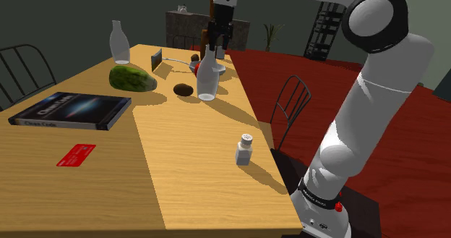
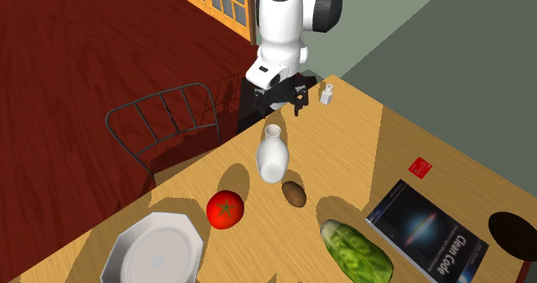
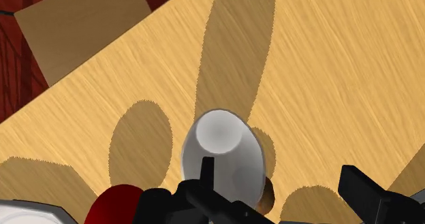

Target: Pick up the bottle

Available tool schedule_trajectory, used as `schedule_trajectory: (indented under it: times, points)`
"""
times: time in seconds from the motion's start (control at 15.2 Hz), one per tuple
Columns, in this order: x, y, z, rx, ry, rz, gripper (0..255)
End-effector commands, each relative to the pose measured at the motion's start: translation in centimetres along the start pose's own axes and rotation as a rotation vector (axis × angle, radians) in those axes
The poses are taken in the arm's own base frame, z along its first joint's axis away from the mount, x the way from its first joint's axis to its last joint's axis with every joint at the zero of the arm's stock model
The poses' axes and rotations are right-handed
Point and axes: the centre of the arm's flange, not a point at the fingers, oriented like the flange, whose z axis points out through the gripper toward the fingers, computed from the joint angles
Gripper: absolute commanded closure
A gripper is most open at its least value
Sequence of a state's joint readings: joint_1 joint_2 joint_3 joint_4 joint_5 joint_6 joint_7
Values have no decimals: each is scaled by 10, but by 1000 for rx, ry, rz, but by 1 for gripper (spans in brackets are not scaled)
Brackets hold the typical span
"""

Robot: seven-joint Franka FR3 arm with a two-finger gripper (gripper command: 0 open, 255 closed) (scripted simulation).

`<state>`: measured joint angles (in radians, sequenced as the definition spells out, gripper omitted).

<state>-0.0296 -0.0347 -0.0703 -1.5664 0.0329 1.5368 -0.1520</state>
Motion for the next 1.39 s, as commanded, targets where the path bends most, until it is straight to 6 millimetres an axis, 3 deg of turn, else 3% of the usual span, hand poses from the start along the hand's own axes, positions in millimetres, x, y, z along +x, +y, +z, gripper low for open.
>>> schedule_trajectory:
  times: [0.0,0.2,0.79,0.86,1.32]
  points:
    - [27,10,-9,-3,-3,1,0]
    - [60,23,-20,-6,-7,3,0]
    - [60,24,20,-6,-7,4,0]
    - [60,24,20,-6,-7,4,255]
    - [60,25,20,-6,-7,4,255]
